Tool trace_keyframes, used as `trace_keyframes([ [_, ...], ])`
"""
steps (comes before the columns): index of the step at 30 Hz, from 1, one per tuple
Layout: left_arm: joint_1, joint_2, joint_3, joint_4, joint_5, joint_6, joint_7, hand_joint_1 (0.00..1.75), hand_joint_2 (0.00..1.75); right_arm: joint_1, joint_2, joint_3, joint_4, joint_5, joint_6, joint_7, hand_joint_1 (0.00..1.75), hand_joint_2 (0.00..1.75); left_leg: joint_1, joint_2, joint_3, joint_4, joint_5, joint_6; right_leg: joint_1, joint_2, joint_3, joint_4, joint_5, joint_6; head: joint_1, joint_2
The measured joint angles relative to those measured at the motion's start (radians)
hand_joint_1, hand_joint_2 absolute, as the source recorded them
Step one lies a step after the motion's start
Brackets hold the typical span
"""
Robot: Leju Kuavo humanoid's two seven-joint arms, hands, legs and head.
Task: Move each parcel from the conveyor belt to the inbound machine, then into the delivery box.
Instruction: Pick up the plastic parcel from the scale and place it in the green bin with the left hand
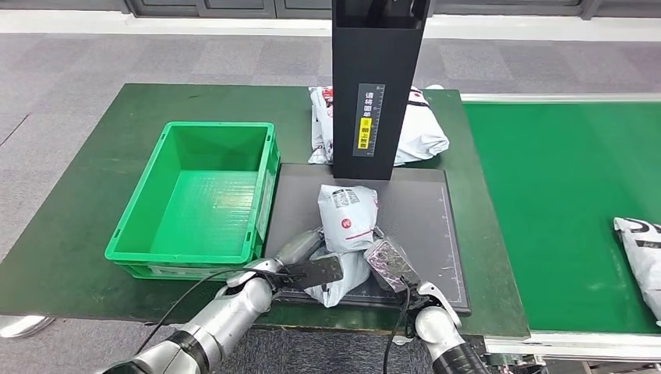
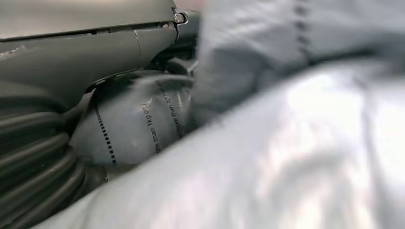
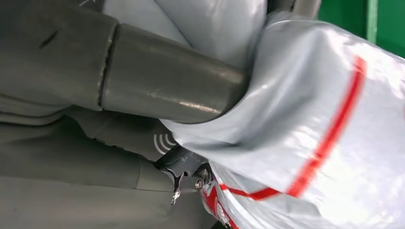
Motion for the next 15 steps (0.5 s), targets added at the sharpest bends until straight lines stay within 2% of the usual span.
trace_keyframes([
  [3, -0.009, 0.007, -0.011, 0.003, -0.004, -0.029, -0.035, 1.75, 1.75, 0.000, 0.000, -0.008, 0.005, -0.002, 0.000, 0.002, 0.00, 0.00, 0.000, 0.000, 0.002, 0.000, 0.000, 0.000, 0.000, -0.001, 0.002, 0.000, 0.000, 0.000, 0.000, 0.000],
  [6, -0.007, 0.010, -0.002, -0.002, 0.051, -0.007, -0.073, 1.75, 1.75, 0.002, 0.000, -0.011, 0.005, -0.005, -0.001, 0.002, 0.00, 0.00, 0.000, 0.000, 0.002, 0.000, 0.000, 0.000, 0.000, -0.001, 0.002, 0.000, 0.000, 0.000, 0.000, 0.000],
  [10, 0.026, 0.008, 0.078, -0.057, 0.179, 0.107, -0.084, 1.75, 1.75, 0.018, 0.003, -0.014, 0.000, -0.014, 0.001, 0.004, 0.00, 0.00, 0.000, 0.002, 0.002, 0.000, 0.000, 0.000, 0.000, 0.000, 0.000, 0.000, 0.000, 0.000, 0.000, 0.000],
  [15, 0.063, 0.004, 0.210, -0.200, 0.264, 0.280, -0.080, 1.75, 1.75, 0.045, 0.011, -0.041, -0.016, -0.041, -0.002, -0.009, 0.00, 0.00, 0.000, 0.003, 0.001, 0.000, 0.000, 0.000, 0.000, 0.002, -0.002, 0.000, 0.000, 0.000, 0.000, 0.000],
])
